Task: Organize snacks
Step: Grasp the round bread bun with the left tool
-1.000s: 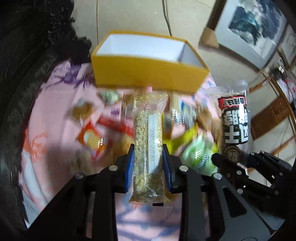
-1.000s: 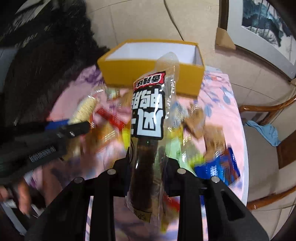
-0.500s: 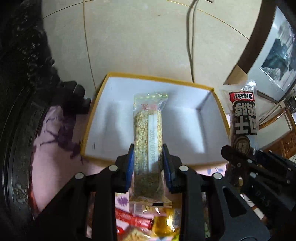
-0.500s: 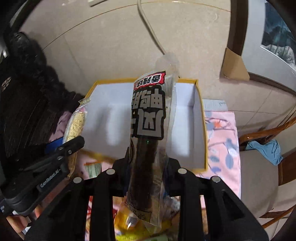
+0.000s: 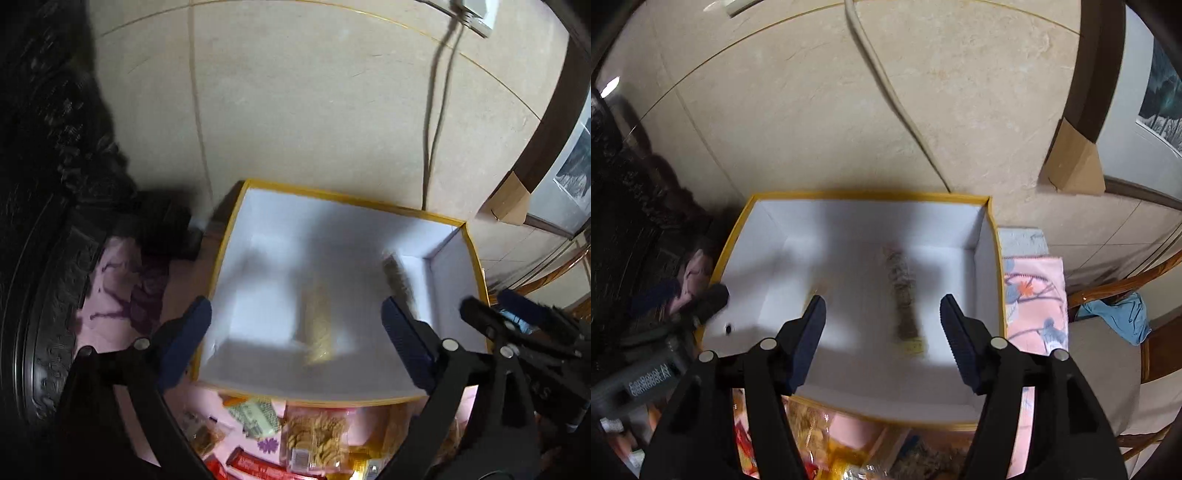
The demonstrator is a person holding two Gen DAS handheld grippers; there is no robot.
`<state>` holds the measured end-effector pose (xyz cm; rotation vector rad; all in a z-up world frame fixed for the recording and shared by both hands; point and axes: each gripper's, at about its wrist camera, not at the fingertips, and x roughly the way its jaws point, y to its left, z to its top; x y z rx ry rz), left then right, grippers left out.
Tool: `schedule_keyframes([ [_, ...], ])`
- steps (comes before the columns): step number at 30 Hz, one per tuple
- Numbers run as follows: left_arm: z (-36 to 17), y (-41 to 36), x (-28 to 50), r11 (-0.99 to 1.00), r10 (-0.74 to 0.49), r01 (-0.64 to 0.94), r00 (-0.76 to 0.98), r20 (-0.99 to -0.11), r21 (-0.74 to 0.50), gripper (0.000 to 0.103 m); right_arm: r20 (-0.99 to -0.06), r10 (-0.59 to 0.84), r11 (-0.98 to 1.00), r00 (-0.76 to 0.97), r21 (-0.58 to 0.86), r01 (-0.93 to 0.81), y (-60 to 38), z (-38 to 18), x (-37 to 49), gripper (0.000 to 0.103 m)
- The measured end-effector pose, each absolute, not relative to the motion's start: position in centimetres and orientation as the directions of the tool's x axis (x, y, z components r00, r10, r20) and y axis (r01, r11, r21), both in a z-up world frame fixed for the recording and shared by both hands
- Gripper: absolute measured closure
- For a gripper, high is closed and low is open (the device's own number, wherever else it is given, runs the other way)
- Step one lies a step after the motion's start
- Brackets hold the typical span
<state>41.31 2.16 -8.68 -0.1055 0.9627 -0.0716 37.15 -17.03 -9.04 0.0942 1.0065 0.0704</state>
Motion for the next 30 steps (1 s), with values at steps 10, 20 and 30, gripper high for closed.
schedule_keyframes([
  [10,-14.3,2.1,25.0,0.987,-0.162,0.075,0.473,-0.866,-0.144,0.008,-0.923,0.211,0.973,0.321,0.167,-0.157,-18.0,-15.5,18.7,0.038],
  [20,-22.3,-3.2,11.9,0.967,-0.135,0.246,0.296,-0.946,-0.061,0.008,-0.962,0.207,0.969,0.177,0.177,-0.172,-18.1,-23.7,4.6,0.038],
  [30,-26.0,-6.0,12.7,0.971,-0.065,0.239,0.289,-0.955,0.006,0.008,-0.958,0.124,0.958,0.257,0.048,-0.283,-16.6,-26.1,4.2,0.045],
])
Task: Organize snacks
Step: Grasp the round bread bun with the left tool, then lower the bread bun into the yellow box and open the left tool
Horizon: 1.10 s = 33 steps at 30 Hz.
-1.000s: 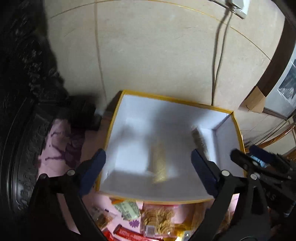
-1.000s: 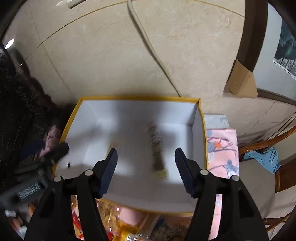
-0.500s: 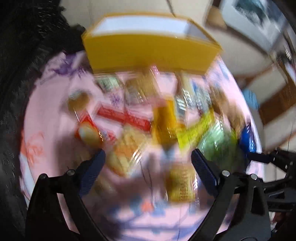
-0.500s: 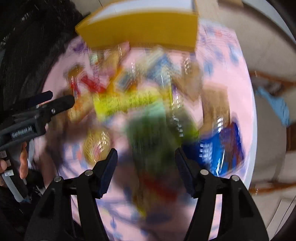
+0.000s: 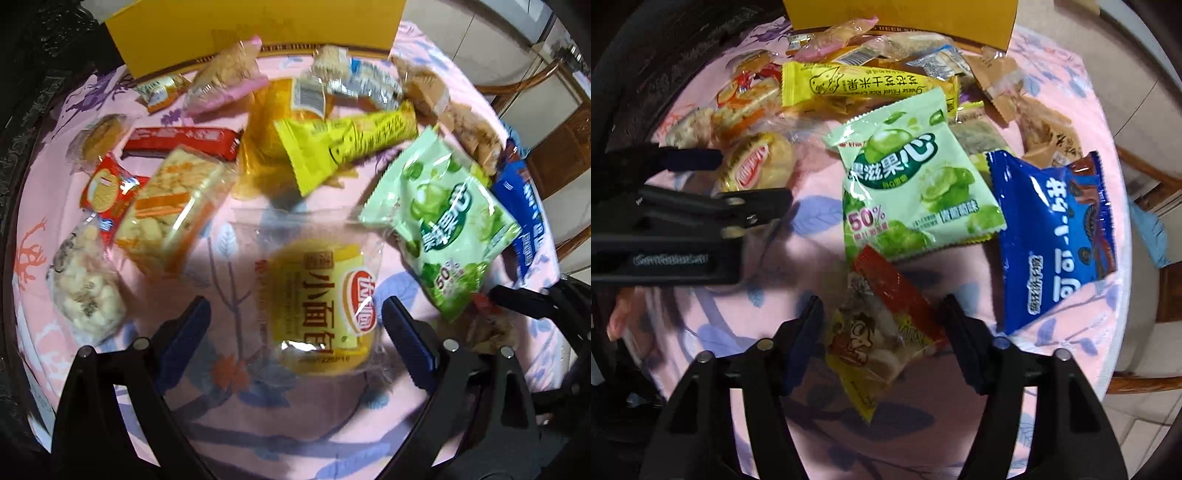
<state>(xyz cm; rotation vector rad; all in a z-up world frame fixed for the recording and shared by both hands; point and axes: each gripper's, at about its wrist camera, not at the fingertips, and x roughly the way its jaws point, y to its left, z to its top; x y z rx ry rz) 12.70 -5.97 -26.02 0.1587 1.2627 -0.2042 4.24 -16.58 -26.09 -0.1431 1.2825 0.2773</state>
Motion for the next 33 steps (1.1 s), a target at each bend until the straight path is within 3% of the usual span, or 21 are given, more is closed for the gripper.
schedule_keyframes([
  [2,-26.6,-6.1,12.6,0.972,-0.051,0.235,0.278,-0.959,0.016,0.008,-0.959,0.101,0.957,0.266,0.02,-0.289,-16.3,-26.1,3.4,0.054],
  [8,-26.8,-5.7,12.8,0.979,-0.071,0.204,0.293,-0.953,-0.009,0.009,-0.944,0.168,0.979,0.285,0.126,-0.158,-18.9,-24.7,1.4,0.058],
  [10,-26.5,-5.7,12.9,0.978,-0.082,0.209,0.32,-0.944,-0.014,0.03,-0.931,0.18,0.981,0.317,0.146,-0.127,-19.3,-23.4,1.2,0.058],
  [13,-26.0,-6.0,13.0,0.974,-0.087,0.228,0.338,-0.937,-0.008,0.049,-0.917,0.193,0.98,0.348,0.165,-0.109,-19.6,-22.0,2.0,0.058],
  [20,-23.8,-4.5,12.6,0.979,-0.142,0.19,0.358,-0.923,-0.077,0.052,-0.885,0.226,0.974,0.407,0.21,-0.085,-19.9,-18.8,4.4,0.058],
  [25,-19.9,-3.9,13.5,0.983,-0.129,0.17,0.412,-0.902,-0.063,0.052,-0.86,0.263,0.965,0.436,0.244,-0.1,-19.1,-17.3,7.2,0.058],
  [33,-13.3,-2.6,22.2,0.993,-0.092,0.117,0.534,-0.841,-0.034,0.052,-0.81,0.258,0.966,0.527,0.203,-0.161,-16.5,-11.9,15.4,0.058],
])
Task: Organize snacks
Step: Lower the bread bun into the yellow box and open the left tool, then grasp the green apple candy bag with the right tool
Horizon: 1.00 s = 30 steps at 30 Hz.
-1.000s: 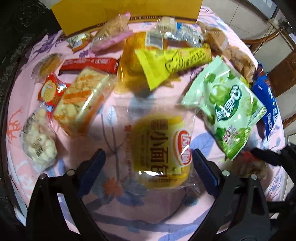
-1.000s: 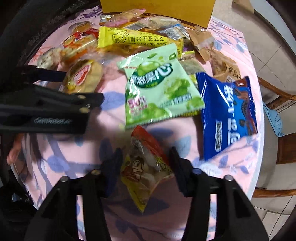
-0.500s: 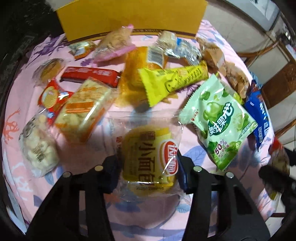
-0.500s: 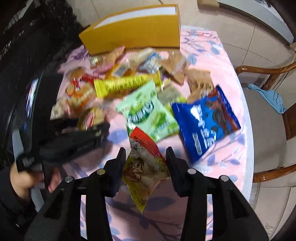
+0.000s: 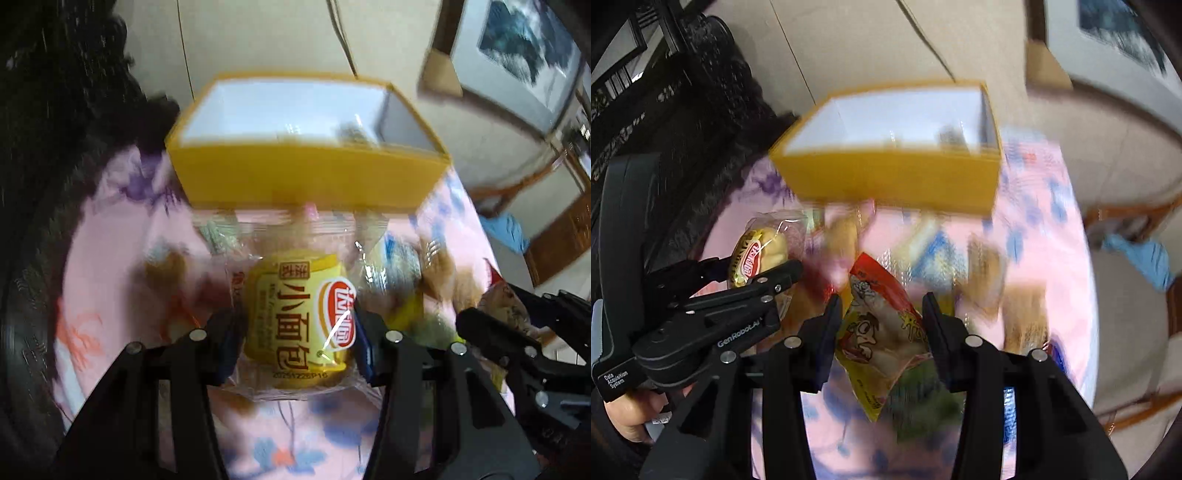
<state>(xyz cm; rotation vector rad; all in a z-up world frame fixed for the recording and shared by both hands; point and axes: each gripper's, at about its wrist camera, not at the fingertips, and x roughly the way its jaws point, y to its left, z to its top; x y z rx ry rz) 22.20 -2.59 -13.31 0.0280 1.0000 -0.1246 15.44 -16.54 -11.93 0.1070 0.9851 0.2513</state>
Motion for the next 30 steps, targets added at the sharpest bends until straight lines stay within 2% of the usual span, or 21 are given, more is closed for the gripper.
schedule_keyframes([
  [8,-8.5,-1.1,32.7,0.997,-0.055,0.071,0.595,-0.802,-0.016,0.052,-0.748,0.233,0.971,0.621,0.139,-0.197,-15.0,-5.4,25.8,0.058],
  [13,-8.3,-0.9,36.0,0.998,-0.046,0.069,0.6,-0.798,-0.006,0.052,-0.748,0.223,0.974,0.625,0.143,-0.177,-15.2,-5.4,30.3,0.058],
  [26,-9.3,-0.6,41.0,0.997,-0.048,0.08,0.591,-0.805,-0.002,0.051,-0.743,0.218,0.976,0.632,0.161,-0.147,-16.3,-6.3,35.5,0.056],
  [27,-9.3,-0.7,41.1,0.997,-0.045,0.079,0.588,-0.808,0.002,0.041,-0.746,0.213,0.977,0.631,0.159,-0.142,-16.3,-6.3,35.7,0.056],
  [28,-9.4,-0.8,41.2,0.997,-0.028,0.071,0.581,-0.813,0.016,0.012,-0.756,0.202,0.979,0.622,0.153,-0.133,-16.3,-6.4,36.3,0.05],
  [29,-9.4,-0.7,41.3,0.998,-0.004,0.054,0.582,-0.813,0.034,0.002,-0.762,0.189,0.982,0.619,0.145,-0.121,-16.3,-6.4,36.6,0.039],
  [30,-9.0,-0.5,41.1,0.998,0.016,0.033,0.603,-0.798,0.045,0.002,-0.765,0.173,0.985,0.62,0.137,-0.106,-16.5,-6.3,36.8,0.035],
])
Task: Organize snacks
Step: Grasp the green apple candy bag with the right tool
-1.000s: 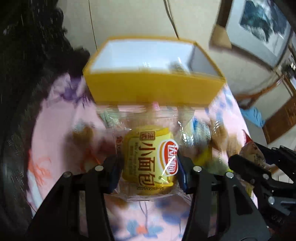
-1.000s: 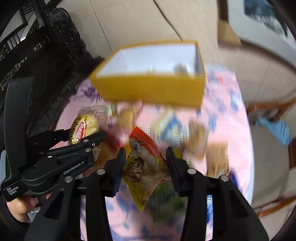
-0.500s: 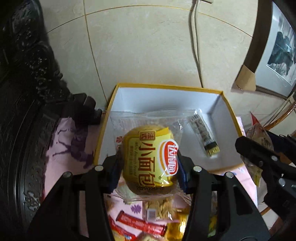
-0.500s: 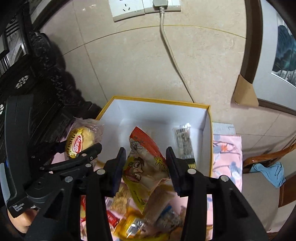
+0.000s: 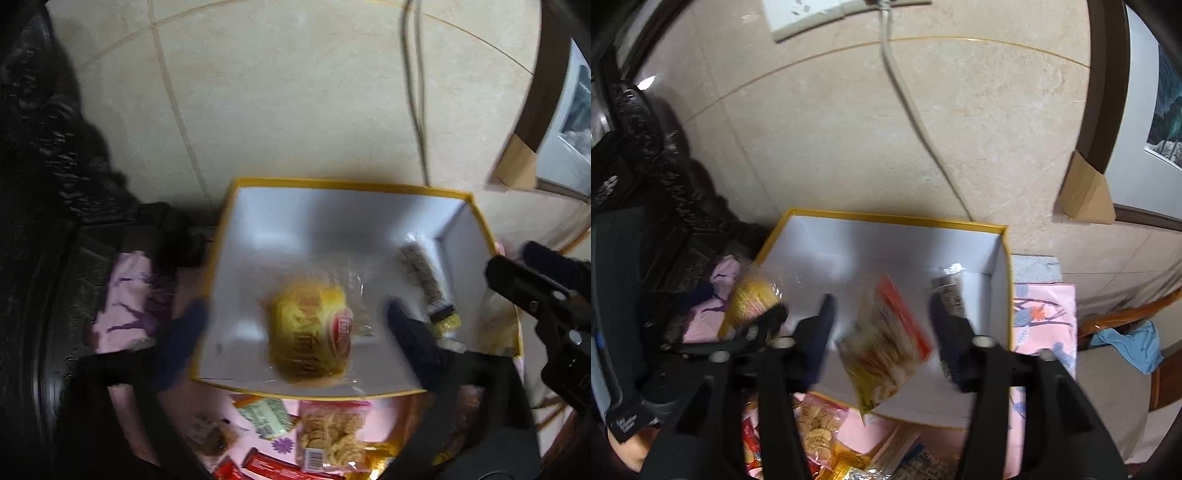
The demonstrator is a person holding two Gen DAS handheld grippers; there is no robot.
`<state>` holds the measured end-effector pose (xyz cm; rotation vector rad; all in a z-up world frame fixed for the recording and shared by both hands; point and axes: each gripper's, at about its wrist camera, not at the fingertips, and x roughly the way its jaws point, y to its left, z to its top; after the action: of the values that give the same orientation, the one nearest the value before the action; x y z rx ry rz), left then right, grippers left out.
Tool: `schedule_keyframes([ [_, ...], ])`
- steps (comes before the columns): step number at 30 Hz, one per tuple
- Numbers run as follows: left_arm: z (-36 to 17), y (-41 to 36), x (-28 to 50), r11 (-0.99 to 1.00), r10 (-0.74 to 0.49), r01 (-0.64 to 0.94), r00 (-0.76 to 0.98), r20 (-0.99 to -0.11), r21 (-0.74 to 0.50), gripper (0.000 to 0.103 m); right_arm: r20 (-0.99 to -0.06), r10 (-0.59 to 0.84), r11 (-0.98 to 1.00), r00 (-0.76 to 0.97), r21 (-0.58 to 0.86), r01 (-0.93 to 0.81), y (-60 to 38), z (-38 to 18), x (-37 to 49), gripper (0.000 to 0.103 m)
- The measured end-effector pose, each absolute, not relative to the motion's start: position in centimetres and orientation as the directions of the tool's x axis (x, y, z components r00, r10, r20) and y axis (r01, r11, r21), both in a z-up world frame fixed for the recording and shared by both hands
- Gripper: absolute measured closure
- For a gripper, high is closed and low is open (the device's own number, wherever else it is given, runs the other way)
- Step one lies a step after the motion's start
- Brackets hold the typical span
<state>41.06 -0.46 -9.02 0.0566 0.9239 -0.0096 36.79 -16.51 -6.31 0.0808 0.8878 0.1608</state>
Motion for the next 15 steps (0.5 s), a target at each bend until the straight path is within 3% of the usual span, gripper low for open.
schedule_keyframes([
  [8,-8.1,1.5,36.8,1.0,0.001,0.015,0.614,-0.79,0.013,0.002,-0.784,0.234,0.972,0.575,0.186,-0.142,-18.0,-6.3,31.4,0.033],
  [15,-12.2,3.6,27.3,0.998,-0.022,-0.034,0.55,-0.835,-0.049,0.002,-0.911,0.24,0.963,0.334,0.18,-0.202,-18.4,-15.7,19.7,0.033],
])
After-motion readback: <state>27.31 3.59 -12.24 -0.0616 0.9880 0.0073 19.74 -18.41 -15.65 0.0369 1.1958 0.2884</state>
